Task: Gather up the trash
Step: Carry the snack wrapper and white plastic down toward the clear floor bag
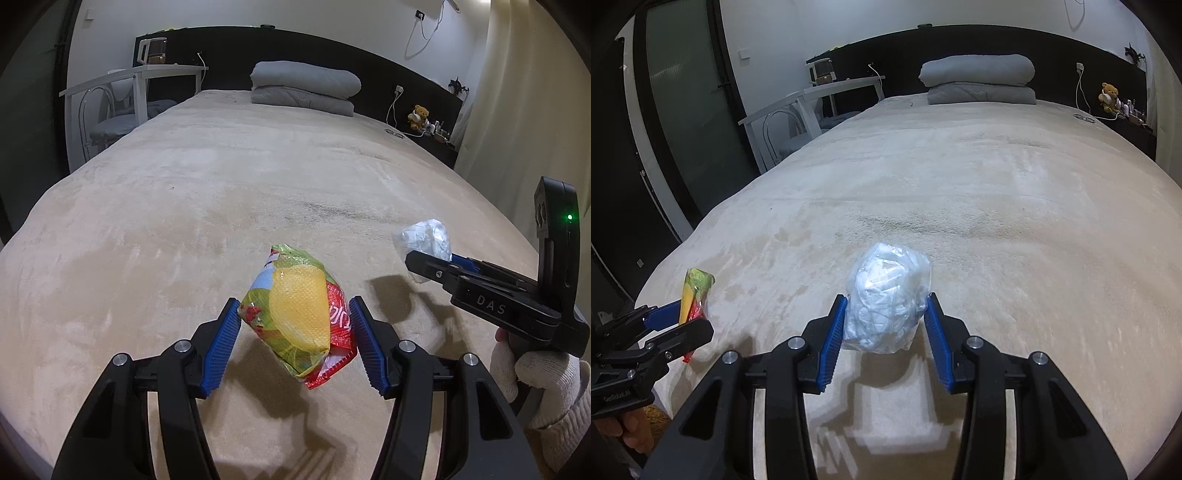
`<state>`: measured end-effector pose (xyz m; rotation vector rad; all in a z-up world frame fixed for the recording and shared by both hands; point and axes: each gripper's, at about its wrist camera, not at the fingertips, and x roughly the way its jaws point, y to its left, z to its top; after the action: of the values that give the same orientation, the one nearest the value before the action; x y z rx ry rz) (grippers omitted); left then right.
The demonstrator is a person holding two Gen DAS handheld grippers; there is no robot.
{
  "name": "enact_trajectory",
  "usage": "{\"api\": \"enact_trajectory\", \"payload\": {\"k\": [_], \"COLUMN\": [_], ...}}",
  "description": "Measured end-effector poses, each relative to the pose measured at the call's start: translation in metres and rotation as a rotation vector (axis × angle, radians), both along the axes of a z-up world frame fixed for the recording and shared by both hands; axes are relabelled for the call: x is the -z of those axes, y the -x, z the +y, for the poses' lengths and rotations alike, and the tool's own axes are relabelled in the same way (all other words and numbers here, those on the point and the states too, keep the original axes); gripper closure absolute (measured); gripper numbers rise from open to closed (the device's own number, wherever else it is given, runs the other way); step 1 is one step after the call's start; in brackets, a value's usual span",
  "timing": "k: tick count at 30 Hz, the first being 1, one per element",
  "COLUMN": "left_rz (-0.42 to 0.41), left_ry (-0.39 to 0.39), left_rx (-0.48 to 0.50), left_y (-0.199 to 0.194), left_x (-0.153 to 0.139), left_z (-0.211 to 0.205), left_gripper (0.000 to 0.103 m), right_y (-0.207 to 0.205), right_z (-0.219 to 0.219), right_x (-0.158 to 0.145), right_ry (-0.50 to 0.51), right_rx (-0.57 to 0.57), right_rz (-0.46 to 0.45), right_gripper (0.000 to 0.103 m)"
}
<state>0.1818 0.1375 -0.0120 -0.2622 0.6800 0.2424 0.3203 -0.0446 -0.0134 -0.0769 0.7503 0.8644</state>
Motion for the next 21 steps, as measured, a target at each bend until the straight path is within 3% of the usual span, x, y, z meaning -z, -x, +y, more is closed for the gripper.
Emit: {"api": "enact_trajectory", "payload": {"k": [11, 21], "left_rz": [-0.038, -0.072], "left_ry": [-0.093, -0.097], "left_rx": [0.051, 0.094], "left_y": [0.032, 0.082], "left_x": [-0.006, -0.007], "left_z": [-0.038, -0.082], "left_gripper": [0.044, 0.044], "right_y": [0.065, 0.128], "right_z": [-0.075, -0.138], "right_x": [-0.023, -0.035], "right_ry": [-0.036, -0.065], "right_rx": [0.048, 0.062], "right_rz": [-0.032, -0.062], "right_gripper": [0.060, 0.060]}}
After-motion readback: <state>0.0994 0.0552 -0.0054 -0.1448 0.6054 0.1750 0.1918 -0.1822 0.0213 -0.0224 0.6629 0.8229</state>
